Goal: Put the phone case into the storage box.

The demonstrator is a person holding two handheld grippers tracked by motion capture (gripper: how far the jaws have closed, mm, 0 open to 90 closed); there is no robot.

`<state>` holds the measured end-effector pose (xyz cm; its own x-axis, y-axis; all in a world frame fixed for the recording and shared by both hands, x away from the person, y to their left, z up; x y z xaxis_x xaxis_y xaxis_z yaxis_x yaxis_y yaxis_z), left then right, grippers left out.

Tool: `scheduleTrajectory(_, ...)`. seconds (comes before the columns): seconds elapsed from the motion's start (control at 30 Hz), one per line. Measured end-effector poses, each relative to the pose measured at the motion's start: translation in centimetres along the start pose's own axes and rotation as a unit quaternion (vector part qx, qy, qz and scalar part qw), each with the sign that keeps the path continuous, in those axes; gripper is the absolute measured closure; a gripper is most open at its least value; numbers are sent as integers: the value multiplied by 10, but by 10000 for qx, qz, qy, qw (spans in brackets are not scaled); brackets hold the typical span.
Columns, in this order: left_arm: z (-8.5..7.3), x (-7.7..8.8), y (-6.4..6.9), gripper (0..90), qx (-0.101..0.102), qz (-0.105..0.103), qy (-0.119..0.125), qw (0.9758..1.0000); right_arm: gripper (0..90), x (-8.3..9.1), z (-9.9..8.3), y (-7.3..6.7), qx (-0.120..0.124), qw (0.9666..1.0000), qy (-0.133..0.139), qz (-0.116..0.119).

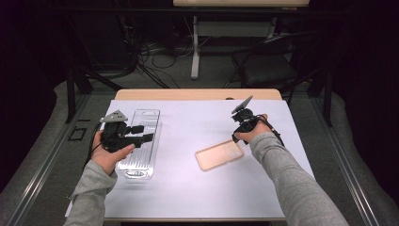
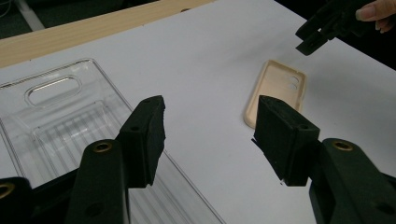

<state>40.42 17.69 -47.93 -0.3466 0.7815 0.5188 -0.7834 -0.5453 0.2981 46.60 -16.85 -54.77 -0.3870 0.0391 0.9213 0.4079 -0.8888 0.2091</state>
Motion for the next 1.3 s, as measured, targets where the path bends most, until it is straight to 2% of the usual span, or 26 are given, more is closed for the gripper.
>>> scheduleTrajectory(0.03, 0, 0, 0, 428, 3, 6, 30, 10000, 512, 1, -1, -1, -16, 9999, -104, 6)
scheduleTrajectory(0.07, 0, 0, 0, 428, 9, 6, 55, 10000, 526, -1, 1, -2, -41, 10000, -39, 37)
scheduleTrajectory(0.13, 1, 1, -1, 428, 47, -18, 98, 9999, 549, -1, 1, -3, -40, 9999, -124, 68)
scheduleTrajectory(0.17, 1, 2, -1, 428, 57, -29, 113, 9999, 574, -3, 3, -3, -72, 9999, -45, 75)
scheduleTrajectory(0.33, 1, 3, -1, 428, 90, -62, 150, 9998, 577, -6, 3, -5, -181, 9996, -172, 126)
scheduleTrajectory(0.53, 1, 3, -1, 428, 66, -35, 180, 9998, 567, -15, 2, -6, -292, 9994, -197, 14)
scheduleTrajectory(0.57, 0, 3, -1, 428, 87, -25, 183, 9998, 571, -16, -1, -6, -322, 9989, -353, 31)
scheduleTrajectory(0.67, -1, 2, -1, 428, 187, -17, 172, 9997, 579, -19, -1, -6, -397, 9986, -346, 46)
scheduleTrajectory(0.7, -1, 2, -1, 428, 192, -13, 175, 9997, 583, -18, -3, -6, -410, 9979, -489, 84)
scheduleTrajectory(0.77, -2, 1, -1, 429, 218, -33, 172, 9996, 582, -19, -4, -7, -445, 9973, -574, 77)
scheduleTrajectory(0.8, -2, 1, -1, 429, 251, -43, 173, 9995, 586, -21, -5, -5, -413, 9976, -563, 4)
scheduleTrajectory(0.83, -2, 1, -1, 430, 278, -32, 176, 9995, 592, -25, -4, -7, -502, 9978, -427, 93)
scheduleTrajectory(0.87, -2, 0, -1, 431, 293, -41, 176, 9994, 600, -23, -7, -5, -468, 9965, -686, 44)
scheduleTrajectory(0.9, -3, 1, -1, 432, 307, -56, 176, 9994, 612, -23, -9, -5, -416, 9957, -822, 28)
scheduleTrajectory(0.93, -3, 1, -1, 431, 307, -56, 176, 9994, 612, -23, -9, -5, -416, 9957, -822, 28)
scheduleTrajectory(0.97, -3, 0, -1, 432, 363, -75, 198, 9991, 616, -28, -11, -7, -520, 9950, -842, 149)
scheduleTrajectory(1.0, -3, 0, 0, 433, 409, -109, 211, 9989, 619, -31, -10, -8, -557, 9957, -713, 199)
scheduleTrajectory(1.03, -3, 0, 0, 437, 430, -122, 215, 9988, 622, -32, -11, -9, -602, 9952, -751, 189)
scheduleTrajectory(1.07, -3, 0, 1, 443, 453, -138, 207, 9987, 634, -27, -16, -3, -287, 9923, -1207, 38)
scheduleTrajectory(1.1, -4, 0, 0, 443, 466, -135, 200, 9986, 642, -42, -6, -11, -763, 9962, -189, 370)
scheduleTrajectory(1.13, -4, 0, 0, 443, 466, -135, 200, 9986, 642, -42, -6, -11, -763, 9962, -189, 370)
scheduleTrajectory(1.17, -4, 0, 0, 445, 464, -123, 180, 9987, 668, -41, -10, -10, -793, 9955, -439, 291)
scheduleTrajectory(1.2, -4, -1, 0, 448, 480, -121, 176, 9986, 675, -35, -15, -3, -426, 9945, -955, 64)
scheduleTrajectory(1.23, -5, -2, 0, 449, 477, -126, 166, 9986, 683, -30, -18, 4, -94, 9909, -1342, -86)
scheduleTrajectory(1.27, -5, -2, 0, 449, 477, -126, 166, 9986, 683, -30, -18, 4, -94, 9909, -1342, -86)
scheduleTrajectory(1.3, -5, -2, -1, 449, 484, -111, 144, 9987, 707, -53, -5, -10, -1065, 9933, 110, 426)
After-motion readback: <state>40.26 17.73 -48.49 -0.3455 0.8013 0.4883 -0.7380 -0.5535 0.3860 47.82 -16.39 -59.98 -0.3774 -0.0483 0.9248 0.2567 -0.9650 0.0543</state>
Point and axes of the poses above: each handheld gripper's, and its own axes: x roughly backward along the jaws, z roughly out of its top, y roughly to its right, the point moved 8 cm from there along -x, roughly forward along the jaws, and after that the axes turned 12 degrees about -z, right-handed, at the moved point
